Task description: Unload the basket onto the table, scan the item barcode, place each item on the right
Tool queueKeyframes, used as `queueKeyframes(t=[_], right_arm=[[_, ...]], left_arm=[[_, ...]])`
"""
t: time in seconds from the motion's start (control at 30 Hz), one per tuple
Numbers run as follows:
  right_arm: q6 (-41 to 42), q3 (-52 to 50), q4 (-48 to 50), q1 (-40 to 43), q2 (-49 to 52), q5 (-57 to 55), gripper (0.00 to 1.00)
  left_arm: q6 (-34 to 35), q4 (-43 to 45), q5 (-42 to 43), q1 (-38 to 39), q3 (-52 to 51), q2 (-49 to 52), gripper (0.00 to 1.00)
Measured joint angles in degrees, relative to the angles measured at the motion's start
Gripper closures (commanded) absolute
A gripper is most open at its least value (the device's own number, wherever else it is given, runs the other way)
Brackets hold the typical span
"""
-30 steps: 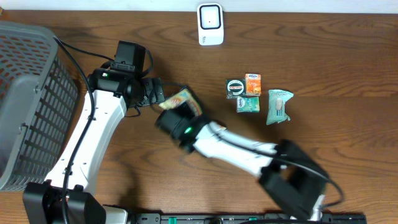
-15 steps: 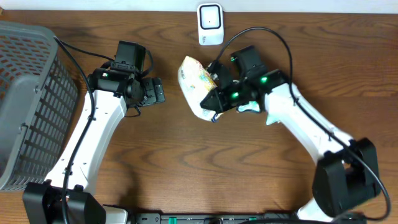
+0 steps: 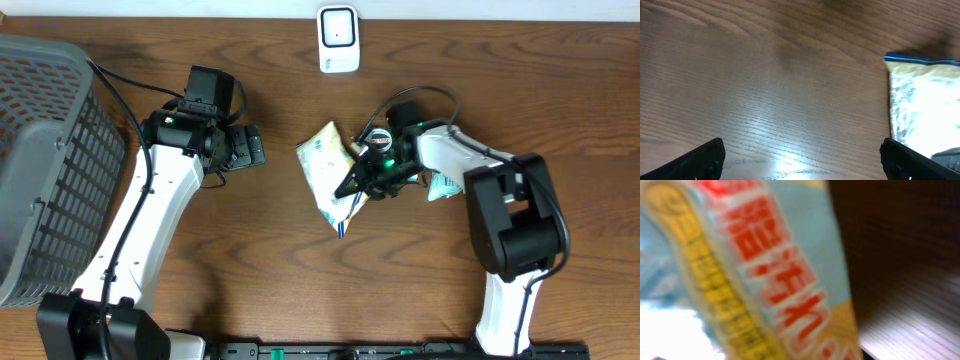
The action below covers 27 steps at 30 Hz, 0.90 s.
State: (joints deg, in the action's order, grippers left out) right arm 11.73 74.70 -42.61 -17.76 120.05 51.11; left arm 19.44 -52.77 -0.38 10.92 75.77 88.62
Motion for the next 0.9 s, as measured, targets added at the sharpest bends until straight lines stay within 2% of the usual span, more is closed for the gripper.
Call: queueKeyframes(t=[0.1, 0.17, 0.23, 0.3, 0.4, 0.53, 0.6, 0.67, 0.9], right_arm=[[0.4, 1.3, -3.3, 0.3, -3.2, -8.3, 0.56], [0.7, 2.4, -5.2, 0.3, -6.3, -13.6, 0.42], [0.4, 3.9, -6.1, 0.3, -10.3, -18.5, 0.37], [0.4, 5.0, -6.3, 0.2, -14.0, -22.0, 0.37], [0.3, 5.9, -6.1, -0.2, -20.5, -26.4, 0.47], [0.1, 6.2, -5.4, -2.2, -24.8, -29.0, 0.67], [-0.2, 6.2, -5.0, -3.8, -24.8, -29.7, 0.78], [-0.3, 6.2, -4.4, -5.7, -24.3, -30.4, 0.99], [-0.1, 6.2, -2.7, -11.7, -17.4, -34.8, 0.99]], left_arm=[[0.0, 0.0, 0.0, 0.0, 0.0, 0.0, 0.02], [0.0, 0.0, 0.0, 0.0, 0.0, 0.0, 0.02], [0.0, 0.0, 0.0, 0.0, 0.0, 0.0, 0.02], [0.0, 0.0, 0.0, 0.0, 0.0, 0.0, 0.02], [0.0, 0.0, 0.0, 0.0, 0.0, 0.0, 0.02], [0.0, 0.0, 0.0, 0.0, 0.0, 0.0, 0.02], [0.0, 0.0, 0.0, 0.0, 0.0, 0.0, 0.02], [0.0, 0.0, 0.0, 0.0, 0.0, 0.0, 0.02], [0.0, 0.0, 0.0, 0.0, 0.0, 0.0, 0.02]])
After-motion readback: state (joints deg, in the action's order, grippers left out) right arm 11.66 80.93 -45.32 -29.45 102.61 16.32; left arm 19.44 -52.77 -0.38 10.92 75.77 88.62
